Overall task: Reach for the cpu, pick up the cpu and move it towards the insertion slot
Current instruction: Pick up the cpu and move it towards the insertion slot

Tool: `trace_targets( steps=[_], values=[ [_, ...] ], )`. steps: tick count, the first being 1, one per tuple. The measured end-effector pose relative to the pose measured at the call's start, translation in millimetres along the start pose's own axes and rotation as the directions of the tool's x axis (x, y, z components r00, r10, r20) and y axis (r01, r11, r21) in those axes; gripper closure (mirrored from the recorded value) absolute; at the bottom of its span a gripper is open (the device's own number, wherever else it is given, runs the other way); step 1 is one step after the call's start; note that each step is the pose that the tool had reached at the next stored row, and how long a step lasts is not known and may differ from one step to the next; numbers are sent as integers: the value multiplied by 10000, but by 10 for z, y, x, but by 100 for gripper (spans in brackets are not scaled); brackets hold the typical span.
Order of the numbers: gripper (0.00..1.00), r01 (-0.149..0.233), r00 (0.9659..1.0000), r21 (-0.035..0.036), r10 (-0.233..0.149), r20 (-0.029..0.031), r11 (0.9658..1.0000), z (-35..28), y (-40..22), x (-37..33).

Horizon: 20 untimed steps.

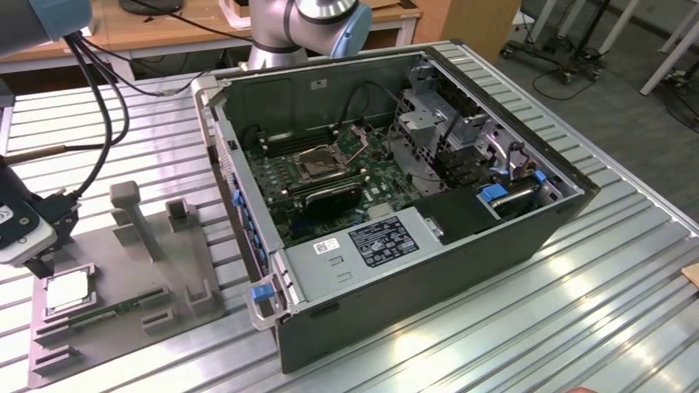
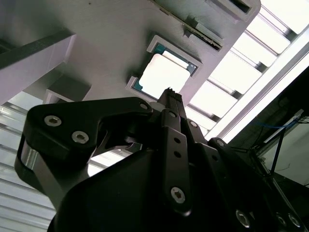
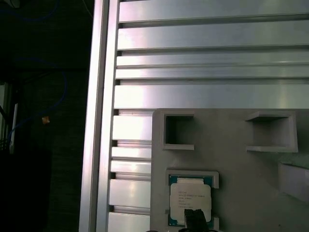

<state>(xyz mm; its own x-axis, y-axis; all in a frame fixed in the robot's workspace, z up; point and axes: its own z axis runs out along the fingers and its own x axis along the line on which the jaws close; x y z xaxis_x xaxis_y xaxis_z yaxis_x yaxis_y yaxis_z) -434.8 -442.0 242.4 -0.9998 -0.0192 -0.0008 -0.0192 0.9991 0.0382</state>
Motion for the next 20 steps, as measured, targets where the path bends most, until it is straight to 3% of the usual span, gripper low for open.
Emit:
trace_targets(
  steps=[15, 20],
  values=[
    [89, 0, 10000, -1, 0, 1, 10000, 31, -1, 3],
    [89, 1, 10000, -1, -1, 18, 10000, 68, -4, 10]
  ],
)
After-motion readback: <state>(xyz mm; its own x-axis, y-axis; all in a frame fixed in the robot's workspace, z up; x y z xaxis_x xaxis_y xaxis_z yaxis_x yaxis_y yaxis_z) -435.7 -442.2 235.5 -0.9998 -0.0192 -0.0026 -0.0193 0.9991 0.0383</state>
